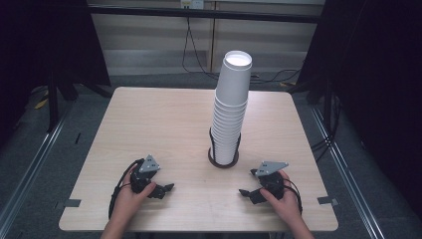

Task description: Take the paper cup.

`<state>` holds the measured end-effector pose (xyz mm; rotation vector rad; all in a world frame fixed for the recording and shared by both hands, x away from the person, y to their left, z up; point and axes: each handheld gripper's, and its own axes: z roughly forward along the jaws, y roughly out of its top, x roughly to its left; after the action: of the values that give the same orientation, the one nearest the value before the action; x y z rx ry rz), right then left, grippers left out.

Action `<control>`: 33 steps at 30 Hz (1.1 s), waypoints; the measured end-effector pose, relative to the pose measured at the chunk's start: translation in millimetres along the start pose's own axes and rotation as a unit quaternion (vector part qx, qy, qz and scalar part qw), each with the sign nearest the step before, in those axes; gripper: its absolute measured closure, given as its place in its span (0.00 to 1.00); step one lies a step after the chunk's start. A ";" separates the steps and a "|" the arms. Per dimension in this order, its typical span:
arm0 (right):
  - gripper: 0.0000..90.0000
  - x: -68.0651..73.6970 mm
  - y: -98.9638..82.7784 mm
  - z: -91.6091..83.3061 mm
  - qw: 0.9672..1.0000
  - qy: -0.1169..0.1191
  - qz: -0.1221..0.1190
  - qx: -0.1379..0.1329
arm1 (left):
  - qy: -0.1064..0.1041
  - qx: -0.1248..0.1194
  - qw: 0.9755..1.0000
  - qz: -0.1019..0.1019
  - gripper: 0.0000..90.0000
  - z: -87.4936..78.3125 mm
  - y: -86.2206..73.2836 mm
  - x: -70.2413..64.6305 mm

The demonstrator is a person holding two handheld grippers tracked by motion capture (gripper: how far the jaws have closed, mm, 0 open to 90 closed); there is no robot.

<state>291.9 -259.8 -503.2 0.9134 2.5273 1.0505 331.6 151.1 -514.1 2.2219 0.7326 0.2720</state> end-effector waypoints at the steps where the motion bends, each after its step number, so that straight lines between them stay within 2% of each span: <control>1: 0.14 0.0 0.0 0.0 1.000 0.000 0.000 0.000 | 0.000 0.000 1.000 0.000 0.09 0.0 0.0 0.0; 7: 0.14 0.1 0.0 0.0 1.000 0.000 0.000 0.000 | 0.002 -0.003 1.000 -0.003 0.09 0.0 -0.4 -0.6; 10: 0.15 -0.4 0.0 -0.3 1.000 0.003 0.002 -0.001 | 0.012 0.001 1.000 -0.009 0.09 -1.4 -0.9 -2.3; 13: 0.16 -0.9 -0.9 -1.6 1.000 0.004 0.005 -0.002 | 0.013 -0.002 1.000 -0.012 0.10 -1.6 -1.4 -3.2; 17: 0.16 -4.8 -0.7 -7.2 1.000 0.020 0.021 -0.004 | 0.015 -0.002 1.000 -0.009 0.11 -2.5 -1.5 -4.2; 18: 0.16 -7.2 2.2 -12.8 0.999 0.031 0.035 -0.016 | 0.018 -0.001 1.000 -0.004 0.11 -2.4 -0.2 -4.2; 19: 0.16 -7.2 2.2 -12.8 0.999 0.031 0.035 -0.016 | 0.018 -0.001 1.000 -0.004 0.13 -2.4 -0.2 -4.2; 20: 0.16 -8.8 7.1 -20.1 0.998 0.038 0.041 -0.030 | 0.019 0.003 1.000 -0.004 0.13 -2.6 1.1 -5.4; 22: 0.16 -9.1 10.2 -23.9 0.998 0.041 0.040 -0.035 | 0.022 0.005 1.000 0.005 0.14 -1.7 4.3 -6.9; 24: 0.16 -10.5 22.2 -36.4 0.999 0.031 0.024 -0.033 | 0.003 0.003 1.000 -0.001 0.16 -0.9 10.1 -8.7; 29: 0.15 -17.2 38.4 -53.6 0.997 0.044 0.033 -0.056 | -0.018 -0.005 1.000 0.004 0.16 -1.4 20.2 -12.1; 31: 0.15 -21.1 50.8 -64.5 0.997 0.036 0.026 -0.058 | -0.035 -0.020 0.999 -0.014 0.16 -4.7 29.3 -12.3; 33: 0.15 -22.0 54.4 -67.1 0.997 0.037 0.027 -0.060 | -0.040 -0.021 0.999 -0.019 0.16 -6.0 32.5 -12.0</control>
<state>303.3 -281.1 -417.4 0.9302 2.4794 1.2598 333.0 130.2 -485.9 2.1637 0.7190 0.1772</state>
